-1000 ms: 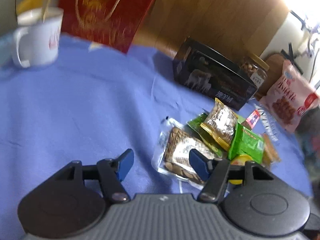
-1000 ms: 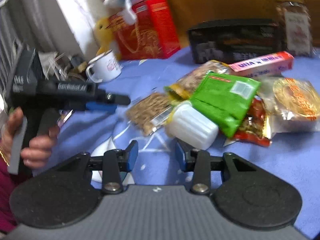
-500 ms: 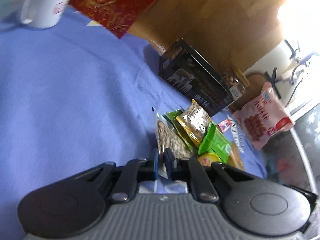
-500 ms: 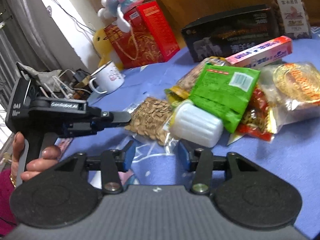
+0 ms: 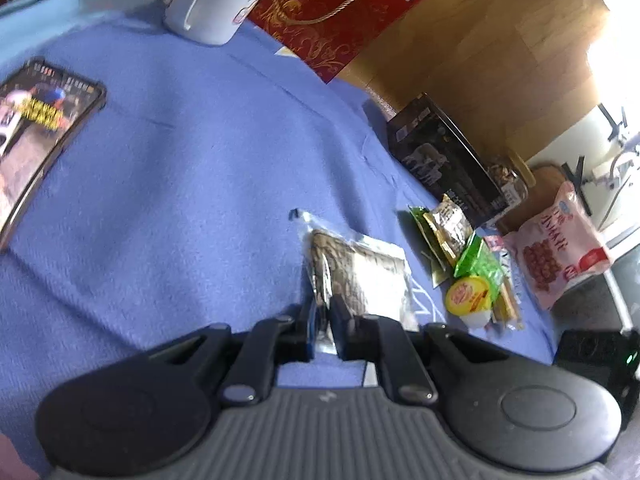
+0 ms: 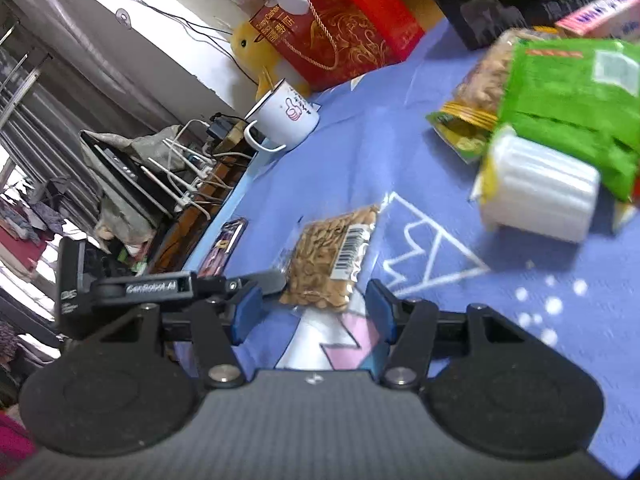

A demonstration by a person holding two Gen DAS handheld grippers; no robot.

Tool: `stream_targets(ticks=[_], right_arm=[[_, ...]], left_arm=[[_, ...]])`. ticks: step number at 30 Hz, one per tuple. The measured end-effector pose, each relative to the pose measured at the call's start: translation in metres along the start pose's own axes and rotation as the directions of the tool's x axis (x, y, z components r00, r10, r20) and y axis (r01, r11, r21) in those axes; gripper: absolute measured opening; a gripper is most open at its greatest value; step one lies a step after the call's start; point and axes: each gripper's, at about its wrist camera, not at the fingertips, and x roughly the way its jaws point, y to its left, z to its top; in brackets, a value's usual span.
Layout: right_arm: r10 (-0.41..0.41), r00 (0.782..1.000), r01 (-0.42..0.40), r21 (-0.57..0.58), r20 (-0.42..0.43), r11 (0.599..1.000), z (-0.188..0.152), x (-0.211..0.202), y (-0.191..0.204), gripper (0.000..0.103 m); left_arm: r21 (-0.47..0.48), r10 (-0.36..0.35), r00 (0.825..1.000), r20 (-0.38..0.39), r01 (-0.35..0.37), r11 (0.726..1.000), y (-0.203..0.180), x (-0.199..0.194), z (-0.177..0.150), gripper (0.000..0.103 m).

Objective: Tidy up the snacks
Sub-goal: 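Close the left tool on the sunflower seed bag, then carry the seed bag into the black tin box and open the left tool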

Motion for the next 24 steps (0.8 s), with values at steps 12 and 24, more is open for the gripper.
stream_targets(ticks=[12,24], right_arm=[[-0.031,0.999,0.031,-0.002,0.018,1.0,0.009,0.01,-0.008,0.017],[-0.138,0.949,0.164,-0.068,0.283,0.984,0.096,-0.072,-0.029,0.017]], left_arm=[[0.164,0.068,0.997,0.046,-0.075,0.984,-0.034,0.002,-0.005,0.009],[0.381,-0.103,0.991,0.089,0.061,0.923,-0.162,0.068,0.082,0.009]])
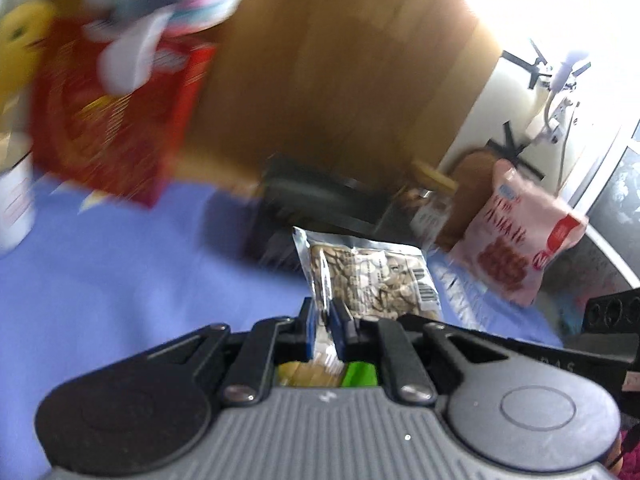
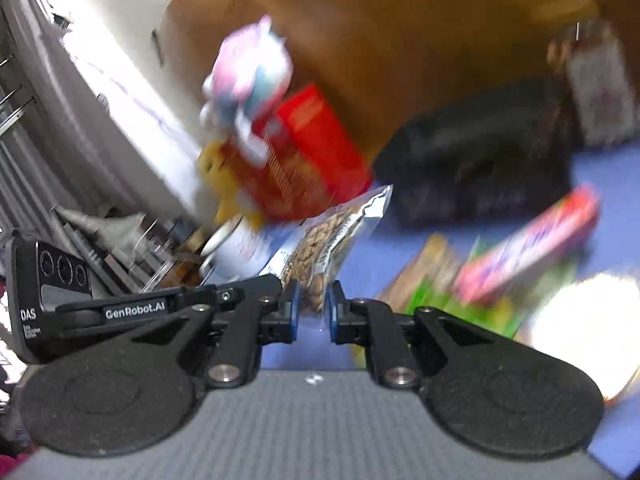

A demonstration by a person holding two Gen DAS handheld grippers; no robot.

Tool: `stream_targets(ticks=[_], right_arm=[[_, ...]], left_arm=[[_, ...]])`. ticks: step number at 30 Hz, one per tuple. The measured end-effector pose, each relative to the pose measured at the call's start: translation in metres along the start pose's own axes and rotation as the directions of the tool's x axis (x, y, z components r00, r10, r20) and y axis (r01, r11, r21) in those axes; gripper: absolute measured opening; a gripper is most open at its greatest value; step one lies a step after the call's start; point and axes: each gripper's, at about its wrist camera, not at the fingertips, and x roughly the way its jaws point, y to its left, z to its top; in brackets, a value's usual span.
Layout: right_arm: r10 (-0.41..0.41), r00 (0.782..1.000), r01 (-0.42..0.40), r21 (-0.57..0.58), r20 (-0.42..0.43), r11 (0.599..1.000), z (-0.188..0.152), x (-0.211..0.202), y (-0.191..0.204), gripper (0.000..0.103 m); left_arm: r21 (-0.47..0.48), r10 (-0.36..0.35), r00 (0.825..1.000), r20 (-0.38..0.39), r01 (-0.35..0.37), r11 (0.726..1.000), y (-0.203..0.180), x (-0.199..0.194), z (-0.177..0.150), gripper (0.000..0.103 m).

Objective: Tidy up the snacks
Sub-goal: 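Carry the seed bag into the black tin box and open the left tool, then move the left tool to the round cake in clear wrapper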

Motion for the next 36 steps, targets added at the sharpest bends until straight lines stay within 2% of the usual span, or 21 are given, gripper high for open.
stream_targets(ticks=[5,9,11,14,15,16,17,23,26,30,34,36], right_arm=[[-0.077,0.995,0.078,-0.003,0.062,0.997,0.053,0.009,-0.034,0.017],[-0.122,0.99,0.123,-0.004,0.073,0.992,0.084,0.029,-0.068,0.018],[-0.145,0.988,0.146,-0.015,0.052,0.989,0.094,0.039,-0.077,0.02],[-0.18,0.984,0.18,-0.008,0.015,0.984,0.1,0.055,-0.092,0.03],[-0.212,0.977,0.213,-0.024,0.014,0.977,0.1,0.058,-0.094,0.04],[-0.246,0.969,0.246,-0.044,0.019,0.968,0.104,0.061,-0.093,0.044],[-0.264,0.964,0.265,-0.068,0.023,0.962,0.103,0.062,-0.092,0.045],[-0.256,0.961,0.267,-0.121,0.103,0.956,0.099,0.034,-0.074,0.045],[-0.233,0.964,0.245,-0.089,0.125,0.965,0.09,0.004,-0.069,0.045],[-0.228,0.967,0.234,-0.037,0.114,0.972,0.065,-0.029,-0.068,0.045],[-0.281,0.957,0.277,0.061,0.072,0.959,0.041,-0.043,-0.087,0.045],[-0.26,0.963,0.251,0.121,0.071,0.96,0.031,-0.055,-0.093,0.045]], left_arm=[[0.035,-0.023,1.0,0.003,0.023,0.999,-0.023,0.066,0.054,0.009],[0.064,0.016,1.0,0.0,-0.016,0.998,-0.031,0.113,0.078,0.009],[0.061,0.038,0.999,-0.022,-0.036,0.997,-0.027,0.134,0.081,0.009],[0.041,0.064,0.996,-0.054,-0.062,0.997,-0.018,0.157,0.082,0.014],[0.042,0.081,0.995,-0.05,-0.079,0.996,-0.016,0.161,0.081,0.016],[0.051,0.097,0.995,-0.036,-0.095,0.994,-0.015,0.161,0.08,0.018],[0.061,0.107,0.994,-0.026,-0.105,0.993,-0.014,0.16,0.079,0.019],[0.07,0.074,0.997,-0.003,-0.073,0.995,-0.016,0.138,0.072,0.019],[0.09,0.024,1.0,-0.011,-0.023,0.996,-0.02,0.112,0.052,0.019],[0.091,-0.025,0.997,-0.073,0.032,0.995,-0.028,0.087,0.022,0.019],[0.03,-0.055,0.992,-0.116,0.059,0.998,-0.021,0.062,-0.009,0.019],[-0.002,-0.061,0.991,-0.122,0.061,0.998,-0.015,0.048,-0.026,0.019]])
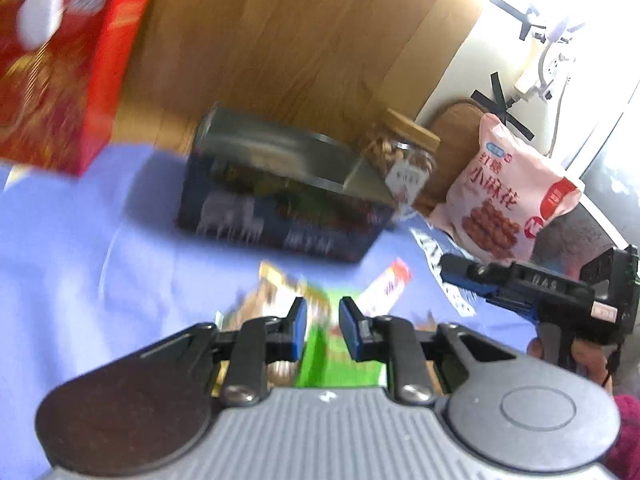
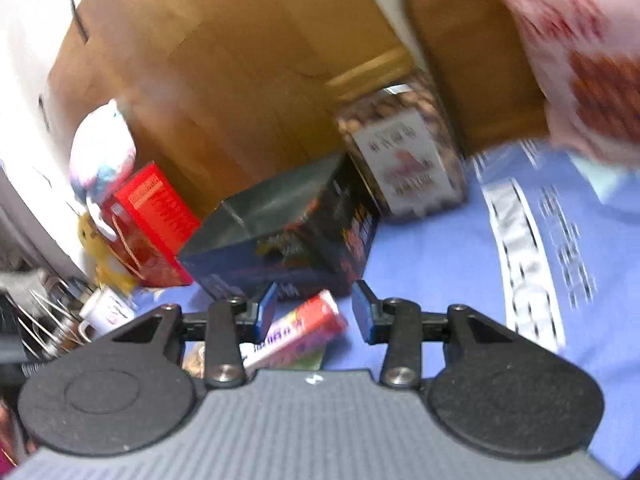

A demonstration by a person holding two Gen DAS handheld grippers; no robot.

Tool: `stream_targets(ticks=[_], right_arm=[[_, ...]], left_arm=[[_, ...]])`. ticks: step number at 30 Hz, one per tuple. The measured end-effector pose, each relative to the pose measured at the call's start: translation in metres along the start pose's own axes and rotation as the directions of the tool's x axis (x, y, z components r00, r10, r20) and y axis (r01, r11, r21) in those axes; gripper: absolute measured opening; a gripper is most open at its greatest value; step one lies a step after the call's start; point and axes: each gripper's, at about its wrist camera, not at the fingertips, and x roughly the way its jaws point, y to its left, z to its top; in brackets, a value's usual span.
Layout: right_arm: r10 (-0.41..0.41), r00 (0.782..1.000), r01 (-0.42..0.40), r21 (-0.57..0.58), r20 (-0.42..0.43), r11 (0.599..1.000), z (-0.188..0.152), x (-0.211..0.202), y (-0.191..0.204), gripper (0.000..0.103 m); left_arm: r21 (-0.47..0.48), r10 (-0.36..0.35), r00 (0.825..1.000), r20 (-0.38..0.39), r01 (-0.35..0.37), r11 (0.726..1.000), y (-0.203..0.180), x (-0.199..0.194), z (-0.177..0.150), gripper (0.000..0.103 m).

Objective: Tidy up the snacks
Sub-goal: 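Move the left tool to the round cake in clear wrapper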

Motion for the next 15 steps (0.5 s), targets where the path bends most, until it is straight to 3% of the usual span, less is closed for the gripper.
stream_targets(ticks=[5,9,15], right_arm=[[0.003,0.999,-0.002,0.019,-0.052,1.0,-0.026,-0.011,-0.003,0.045],[0.015,0.993,-0.012,0.025,-0.117,1.0,-0.054,-0.017,-0.002,0.041],[0.044,0.991,-0.047,-0.019,-0.125,0.999,-0.094,-0.048,0.015,0.04]], left_arm=[[-0.039,-0.004,0.999,-0.046,0.003,0.999,0.003,-0.009,-0.031,0.024],[-0.043,-0.014,1.0,-0.018,0.013,0.999,-0.006,-0.022,-0.04,0.024],[0.018,-0.066,0.996,-0.058,0.067,0.998,-0.035,-0.021,-0.054,0.024]])
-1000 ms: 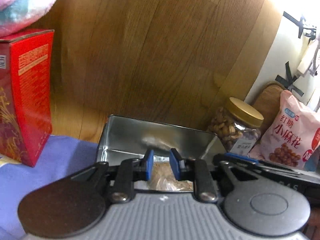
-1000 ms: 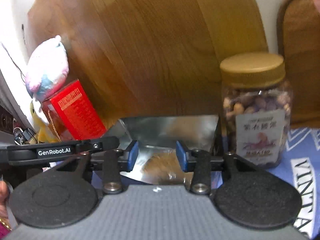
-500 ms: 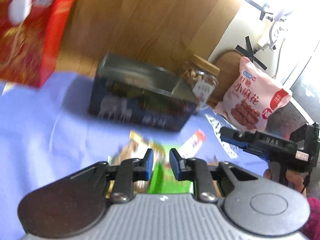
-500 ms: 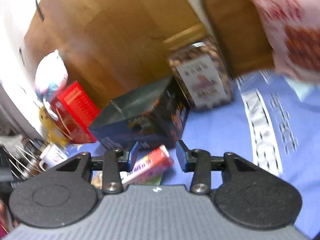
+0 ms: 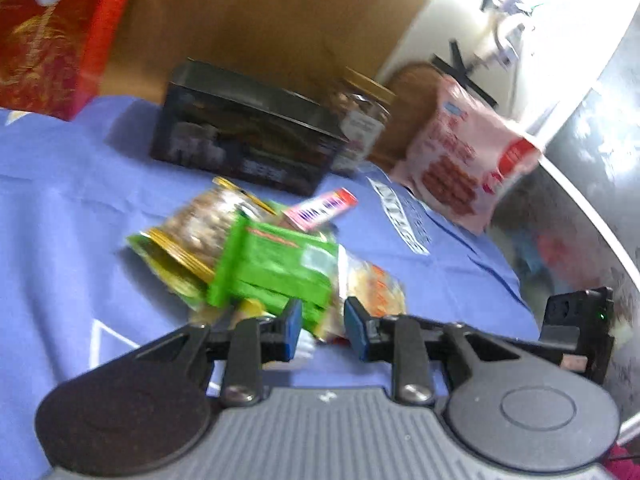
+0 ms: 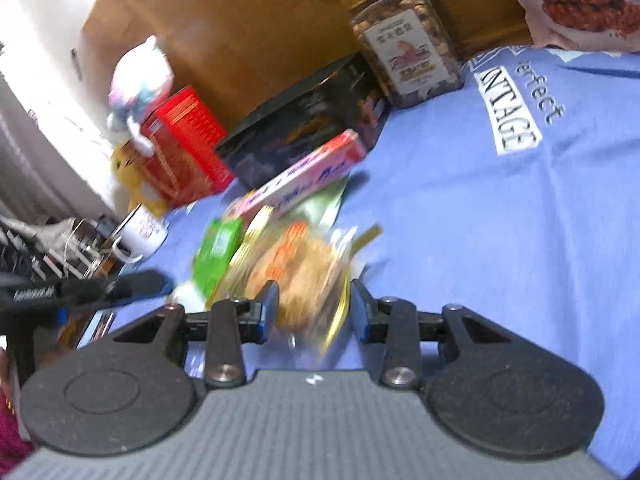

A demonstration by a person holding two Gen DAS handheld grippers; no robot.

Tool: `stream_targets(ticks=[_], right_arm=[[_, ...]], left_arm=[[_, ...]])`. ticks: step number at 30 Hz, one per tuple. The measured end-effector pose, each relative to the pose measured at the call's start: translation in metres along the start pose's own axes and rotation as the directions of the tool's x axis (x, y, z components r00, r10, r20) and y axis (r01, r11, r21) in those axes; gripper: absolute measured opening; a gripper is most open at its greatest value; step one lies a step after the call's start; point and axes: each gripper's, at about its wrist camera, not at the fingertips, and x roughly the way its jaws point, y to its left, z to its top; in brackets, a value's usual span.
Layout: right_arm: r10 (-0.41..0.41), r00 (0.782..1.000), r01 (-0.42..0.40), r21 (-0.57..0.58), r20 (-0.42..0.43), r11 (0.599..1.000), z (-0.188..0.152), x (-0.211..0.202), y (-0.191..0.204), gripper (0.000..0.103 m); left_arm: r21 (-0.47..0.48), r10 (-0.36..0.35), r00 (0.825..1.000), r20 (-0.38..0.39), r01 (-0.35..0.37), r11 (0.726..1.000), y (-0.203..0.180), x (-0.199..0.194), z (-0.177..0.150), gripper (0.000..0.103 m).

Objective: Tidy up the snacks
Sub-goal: 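Move the left tool to the round cake in clear wrapper, then close the left tool on the wrapped round cake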

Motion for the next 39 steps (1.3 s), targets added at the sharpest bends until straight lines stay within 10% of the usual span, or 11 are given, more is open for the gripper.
stream_targets(ticks=[19,32,39], right_arm=[[-0.027,0.997,0.03,-0.037,0.069,0.999,-0.029,-0.05,-0.01,0.043],[-0.124,0.992,0.13,-0.291,0.037,0.948,-0.043,-0.052,0.018,0.055],[-0.187,0.98,0.199,-0.373,0.069,0.906,-0.044,-0.038,0.034,0.034]], left_arm=[[0.165,0.061,0.99,-0.128,-0.04,0.986,-0.065,0.081,0.001,0.039],[0.128,0.031,0.984,-0.178,-0.008,0.992,-0.065,0.081,-0.011,0.049],[0.131,-0.015,0.984,-0.178,0.039,0.991,-0.067,0.065,-0.018,0.029]])
